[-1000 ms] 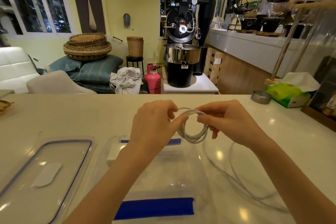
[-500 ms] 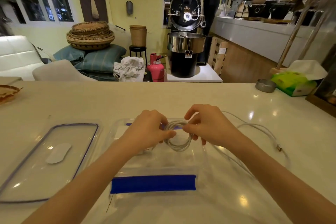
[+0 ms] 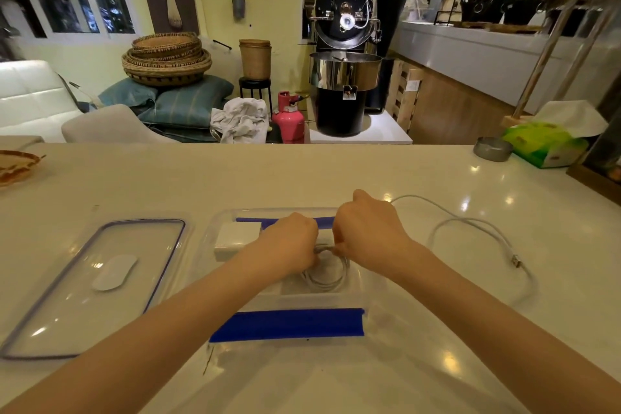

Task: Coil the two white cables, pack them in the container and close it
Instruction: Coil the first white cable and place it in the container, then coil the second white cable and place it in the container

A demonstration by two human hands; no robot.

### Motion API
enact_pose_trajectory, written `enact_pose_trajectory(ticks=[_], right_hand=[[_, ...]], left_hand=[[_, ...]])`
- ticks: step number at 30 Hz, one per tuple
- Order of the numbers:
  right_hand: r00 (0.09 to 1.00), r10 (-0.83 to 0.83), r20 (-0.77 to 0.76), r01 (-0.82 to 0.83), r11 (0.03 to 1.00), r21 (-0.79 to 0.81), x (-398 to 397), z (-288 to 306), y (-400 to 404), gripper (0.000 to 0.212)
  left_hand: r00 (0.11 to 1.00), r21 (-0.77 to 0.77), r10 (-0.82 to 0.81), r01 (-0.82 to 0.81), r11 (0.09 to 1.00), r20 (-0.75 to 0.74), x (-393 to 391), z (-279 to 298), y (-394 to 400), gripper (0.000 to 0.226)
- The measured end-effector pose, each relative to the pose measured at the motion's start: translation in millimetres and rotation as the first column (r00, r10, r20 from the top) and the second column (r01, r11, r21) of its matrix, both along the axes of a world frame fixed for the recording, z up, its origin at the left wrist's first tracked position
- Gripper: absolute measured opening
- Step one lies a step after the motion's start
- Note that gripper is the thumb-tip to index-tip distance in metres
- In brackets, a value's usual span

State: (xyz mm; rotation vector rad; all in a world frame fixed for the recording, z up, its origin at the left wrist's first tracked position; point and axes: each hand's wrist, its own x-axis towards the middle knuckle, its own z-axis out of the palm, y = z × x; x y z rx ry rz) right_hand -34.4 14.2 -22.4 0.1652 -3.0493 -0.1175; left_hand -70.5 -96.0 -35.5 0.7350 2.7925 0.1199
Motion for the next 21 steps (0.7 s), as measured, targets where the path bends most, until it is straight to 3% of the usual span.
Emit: enact_pose_trajectory(ticks=[2, 4, 11, 16, 21], right_hand=[[1.000, 0.027, 0.008, -0.027, 1.000, 0.011, -2, -2, 1, 0.018], [0.998, 0.052, 0.022, -0.051, 0.998, -0.036, -3, -3, 4, 0.021], [0.978, 0.174, -0.116, -0.208, 0.873, -0.441, 8, 6, 36, 0.022], [0.995, 0.025, -0.097, -0.083, 0.748, -0.658, 30, 19, 79, 0.018], [0.985, -0.095, 0.146, 0.162, 0.806, -0.570, 60, 22, 122, 0.009]], left_hand=[[1.000, -0.037, -0.016, 0.016, 0.999, 0.006, 3, -1, 1, 0.027], [1.000, -0.050, -0.028, 0.028, 0.998, 0.006, 3, -3, 2, 0.022], [0.999, 0.099, -0.020, 0.023, 0.995, -0.027, 8, 7, 0, 0.026], [0.984, 0.395, -0.075, 0.134, 0.909, -0.161, 31, 28, 13, 0.025], [0.962, 0.543, -0.177, 0.263, 0.798, -0.206, 56, 37, 48, 0.022]])
